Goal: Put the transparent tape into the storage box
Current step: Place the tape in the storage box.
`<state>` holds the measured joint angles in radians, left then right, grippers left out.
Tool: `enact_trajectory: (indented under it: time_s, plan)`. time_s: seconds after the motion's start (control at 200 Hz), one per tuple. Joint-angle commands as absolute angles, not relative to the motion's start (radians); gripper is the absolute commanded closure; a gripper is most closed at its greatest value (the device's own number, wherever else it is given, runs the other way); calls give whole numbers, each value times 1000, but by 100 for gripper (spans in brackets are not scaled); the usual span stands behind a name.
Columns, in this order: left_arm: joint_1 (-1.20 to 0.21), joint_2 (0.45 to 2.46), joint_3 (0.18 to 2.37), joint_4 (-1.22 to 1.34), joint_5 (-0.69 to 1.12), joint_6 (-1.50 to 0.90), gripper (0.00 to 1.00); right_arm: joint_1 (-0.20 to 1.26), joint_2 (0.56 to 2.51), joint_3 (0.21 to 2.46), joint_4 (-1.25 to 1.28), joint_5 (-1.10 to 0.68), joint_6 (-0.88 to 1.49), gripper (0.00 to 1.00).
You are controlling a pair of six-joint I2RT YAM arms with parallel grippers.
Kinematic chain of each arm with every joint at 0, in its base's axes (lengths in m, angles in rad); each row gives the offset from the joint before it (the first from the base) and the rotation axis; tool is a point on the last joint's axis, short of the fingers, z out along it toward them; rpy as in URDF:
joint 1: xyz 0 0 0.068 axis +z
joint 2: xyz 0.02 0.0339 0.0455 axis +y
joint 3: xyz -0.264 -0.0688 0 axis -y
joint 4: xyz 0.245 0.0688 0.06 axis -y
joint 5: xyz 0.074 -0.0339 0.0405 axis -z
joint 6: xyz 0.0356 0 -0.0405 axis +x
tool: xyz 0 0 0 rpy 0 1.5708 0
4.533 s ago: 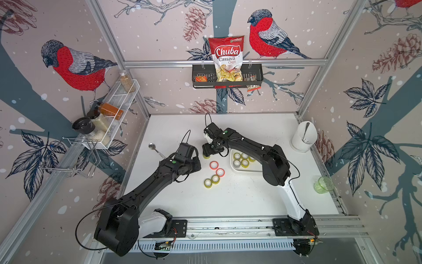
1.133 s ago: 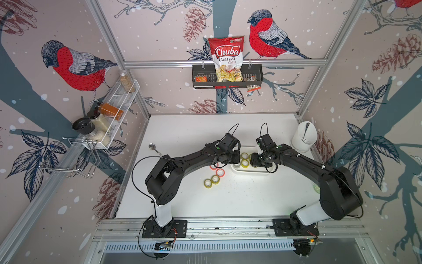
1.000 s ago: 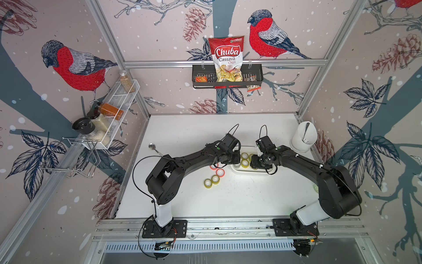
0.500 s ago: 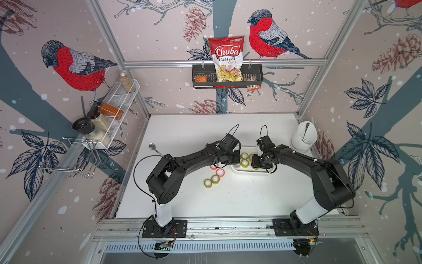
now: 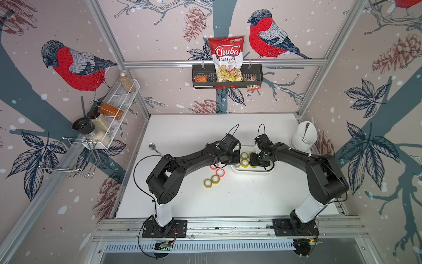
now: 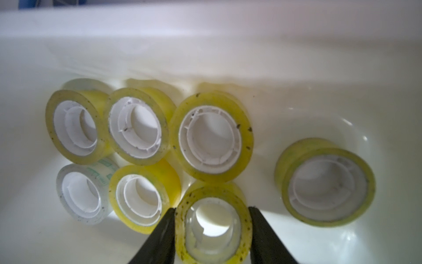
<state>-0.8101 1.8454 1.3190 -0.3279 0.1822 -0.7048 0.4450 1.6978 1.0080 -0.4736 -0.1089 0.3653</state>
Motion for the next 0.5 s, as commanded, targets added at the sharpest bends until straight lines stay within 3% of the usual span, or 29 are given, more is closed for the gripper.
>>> enact_trajectory:
  time_s: [0.0,0.225,0.495]
  plan:
    - [-811,1843,1321,-334,181,-692,74,446,1708,1027,-468,-104,352,49]
    - [-811,1841,1322,-336,180,-689,74,446,1709,1048,-484,-88,350,42]
    - [-811,1826,1324,-344,174,-687,74,448,1646,1055,-518,-84,361,40]
